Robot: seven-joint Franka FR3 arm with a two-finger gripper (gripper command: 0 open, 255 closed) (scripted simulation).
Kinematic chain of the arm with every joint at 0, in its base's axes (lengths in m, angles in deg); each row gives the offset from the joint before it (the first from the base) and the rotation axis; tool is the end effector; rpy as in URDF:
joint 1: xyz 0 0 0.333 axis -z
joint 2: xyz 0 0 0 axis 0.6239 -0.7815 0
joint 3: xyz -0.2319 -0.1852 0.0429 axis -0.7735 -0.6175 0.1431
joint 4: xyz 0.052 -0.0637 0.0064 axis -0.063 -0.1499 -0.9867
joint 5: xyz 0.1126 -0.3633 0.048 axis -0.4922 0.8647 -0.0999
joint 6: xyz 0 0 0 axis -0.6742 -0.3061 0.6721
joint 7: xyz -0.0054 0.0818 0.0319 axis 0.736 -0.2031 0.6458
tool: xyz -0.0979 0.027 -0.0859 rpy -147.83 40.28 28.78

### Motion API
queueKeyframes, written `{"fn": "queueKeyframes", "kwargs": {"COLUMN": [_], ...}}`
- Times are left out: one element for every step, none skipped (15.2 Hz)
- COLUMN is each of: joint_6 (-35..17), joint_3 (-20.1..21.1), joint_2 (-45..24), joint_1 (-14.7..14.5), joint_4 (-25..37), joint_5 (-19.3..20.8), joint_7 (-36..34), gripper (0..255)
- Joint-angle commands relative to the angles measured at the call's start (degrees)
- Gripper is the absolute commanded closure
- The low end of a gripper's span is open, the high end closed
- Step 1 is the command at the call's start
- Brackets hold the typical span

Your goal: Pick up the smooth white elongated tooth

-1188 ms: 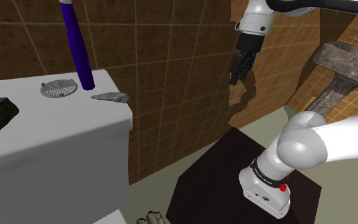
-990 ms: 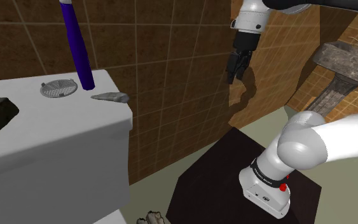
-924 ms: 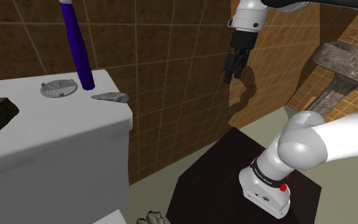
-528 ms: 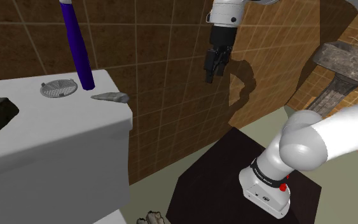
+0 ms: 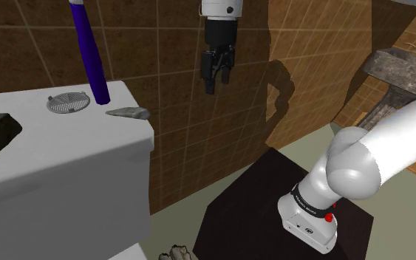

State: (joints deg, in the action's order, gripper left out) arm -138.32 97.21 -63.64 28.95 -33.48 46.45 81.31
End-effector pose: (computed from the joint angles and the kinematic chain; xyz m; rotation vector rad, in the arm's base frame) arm 0.3900 0.1838 0.5392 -3.0565 -0.4143 0.3099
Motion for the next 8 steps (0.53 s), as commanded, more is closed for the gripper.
{"fn": "queueKeyframes", "kwargs": {"joint_6": [0.66, 0.98, 1.36, 1.78, 2.26, 2.8, 3.4, 4.08], "joint_3": [1.89, 2.79, 3.68, 4.56, 5.42, 6.28, 7.11, 7.93], "joint_2": [-3.66, -5.58, -7.53, -9.53, -11.58, -13.68, -15.84, -18.05], "joint_1": [-1.0, -1.49, -2.0, -2.53, -3.1, -3.7, -4.35, -5.06], "joint_4": [4.16, 6.3, 8.51, 10.79, 13.15, 15.6, 18.14, 20.8], "joint_5": [0.3, 0.59, 0.94, 1.36, 1.85, 2.4, 3.03, 3.72], "joint_7": [-1.51, -2.24, -2.98, -3.75, -4.53, -5.34, -6.16, -6.99], "gripper": [0, 0, 0, 0, 0, 0, 0, 0]}}
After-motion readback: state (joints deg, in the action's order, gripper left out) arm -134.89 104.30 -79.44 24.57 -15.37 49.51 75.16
